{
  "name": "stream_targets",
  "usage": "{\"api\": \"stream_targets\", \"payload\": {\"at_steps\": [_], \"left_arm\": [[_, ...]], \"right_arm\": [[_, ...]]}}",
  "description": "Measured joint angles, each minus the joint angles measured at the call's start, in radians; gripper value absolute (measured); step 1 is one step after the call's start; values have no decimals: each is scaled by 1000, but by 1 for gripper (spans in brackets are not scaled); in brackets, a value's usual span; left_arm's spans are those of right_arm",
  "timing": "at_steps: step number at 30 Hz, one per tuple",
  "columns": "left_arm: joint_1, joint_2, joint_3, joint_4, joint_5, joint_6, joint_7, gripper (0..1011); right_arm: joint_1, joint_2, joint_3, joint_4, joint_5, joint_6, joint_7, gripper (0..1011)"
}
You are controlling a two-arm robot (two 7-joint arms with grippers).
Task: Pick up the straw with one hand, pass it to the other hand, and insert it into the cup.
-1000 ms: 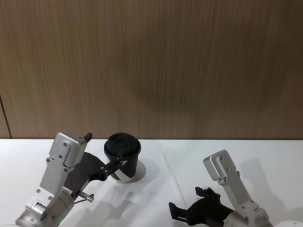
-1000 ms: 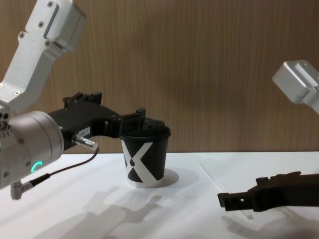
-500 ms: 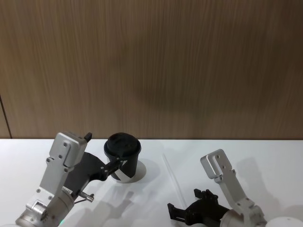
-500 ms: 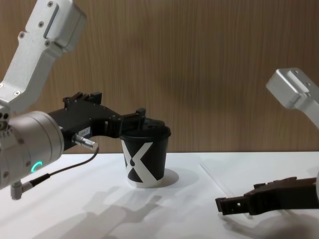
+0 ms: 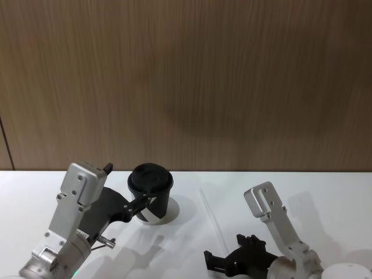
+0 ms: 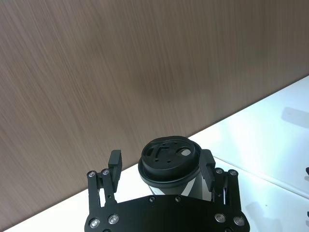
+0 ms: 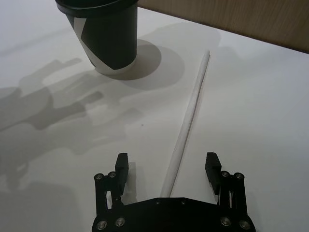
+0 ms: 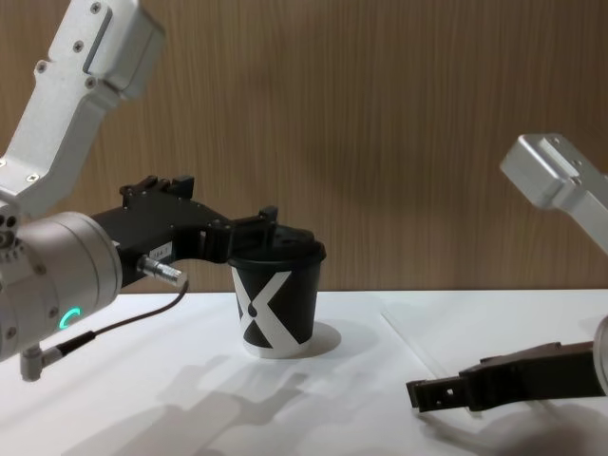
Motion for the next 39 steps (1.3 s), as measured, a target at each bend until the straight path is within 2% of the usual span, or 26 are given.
{"api": "stream_targets", "payload": {"at_steps": [28,32,39], "left_arm": [[0,0,0,0,0,0,0,1003],[0,0,0,0,0,0,0,1003],[0,0,0,0,0,0,0,1003]], "right_arm": [[0,-16,10,-4,-6,49,21,996],[0,-18,11,-5,-6,52,23,930],[-1,-20,13,-6,-7,57,26,730]]}}
